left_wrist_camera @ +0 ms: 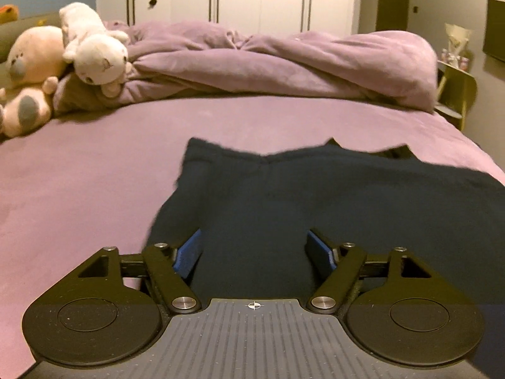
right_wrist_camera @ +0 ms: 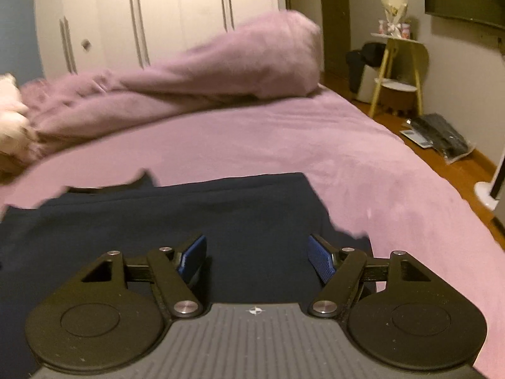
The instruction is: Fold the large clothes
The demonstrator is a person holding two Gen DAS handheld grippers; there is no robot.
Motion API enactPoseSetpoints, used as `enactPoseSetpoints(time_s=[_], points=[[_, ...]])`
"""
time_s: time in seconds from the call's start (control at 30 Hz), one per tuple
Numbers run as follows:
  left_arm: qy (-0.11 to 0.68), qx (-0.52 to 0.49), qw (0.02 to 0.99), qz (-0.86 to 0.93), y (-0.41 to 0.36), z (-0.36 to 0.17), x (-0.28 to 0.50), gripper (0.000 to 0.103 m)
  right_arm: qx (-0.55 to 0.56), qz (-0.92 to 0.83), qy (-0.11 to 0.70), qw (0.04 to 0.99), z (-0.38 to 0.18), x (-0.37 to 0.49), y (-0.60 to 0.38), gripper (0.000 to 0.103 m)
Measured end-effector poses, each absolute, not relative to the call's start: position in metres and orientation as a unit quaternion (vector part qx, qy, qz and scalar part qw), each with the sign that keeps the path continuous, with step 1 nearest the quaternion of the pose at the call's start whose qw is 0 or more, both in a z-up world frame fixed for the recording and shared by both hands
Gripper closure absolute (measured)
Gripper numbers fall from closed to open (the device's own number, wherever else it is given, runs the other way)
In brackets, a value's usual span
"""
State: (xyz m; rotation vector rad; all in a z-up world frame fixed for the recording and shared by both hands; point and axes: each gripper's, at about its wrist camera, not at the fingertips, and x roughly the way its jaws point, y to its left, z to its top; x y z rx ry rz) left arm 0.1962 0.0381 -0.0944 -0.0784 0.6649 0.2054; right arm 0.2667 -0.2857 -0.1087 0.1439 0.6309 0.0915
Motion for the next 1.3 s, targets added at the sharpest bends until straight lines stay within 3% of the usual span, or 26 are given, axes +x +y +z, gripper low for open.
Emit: enactPoseSetpoints(time_s=[0.23, 0.3, 0.43, 0.6, 0.8, 0.93, 1.3], points=[[0.343, -0.112, 0.928, 0.094, 0.047, -0.081, 0.084, 0.023, 0.125, 0.027, 0.315, 0.940, -0.113, 0.167, -0.303, 0.058], [0.351, -0.125, 0.923, 0.100, 0.047, -0.082, 0.064, 0.023, 0.131, 0.023, 0.326, 0.936, -0.116, 0.158, -0.307, 0.061], [0.378, -0.204, 0.899, 0.082, 0.055, -0.094, 0.042, 0.025, 0.097, 0.017, 0.347, 0.933, -0.106, 0.152, -0.298, 0.062], [0.359, -0.343, 0.866, 0.053, 0.077, -0.113, 0.043, 0.026, 0.105, 0.043, 0.356, 0.928, -0.095, 0.148, -0.279, 0.063], [0.342, -0.443, 0.827, 0.053, 0.096, -0.126, 0.064, 0.023, 0.078, 0.070, 0.352, 0.930, -0.089, 0.145, -0.239, 0.076], [0.324, -0.514, 0.793, 0.052, 0.111, -0.137, 0.066, 0.023, 0.049, 0.097, 0.352, 0.930, -0.091, 0.150, -0.210, 0.077], [0.308, -0.579, 0.755, 0.022, 0.128, -0.146, 0.050, 0.023, -0.019, 0.079, 0.391, 0.917, -0.109, 0.161, -0.172, 0.076]])
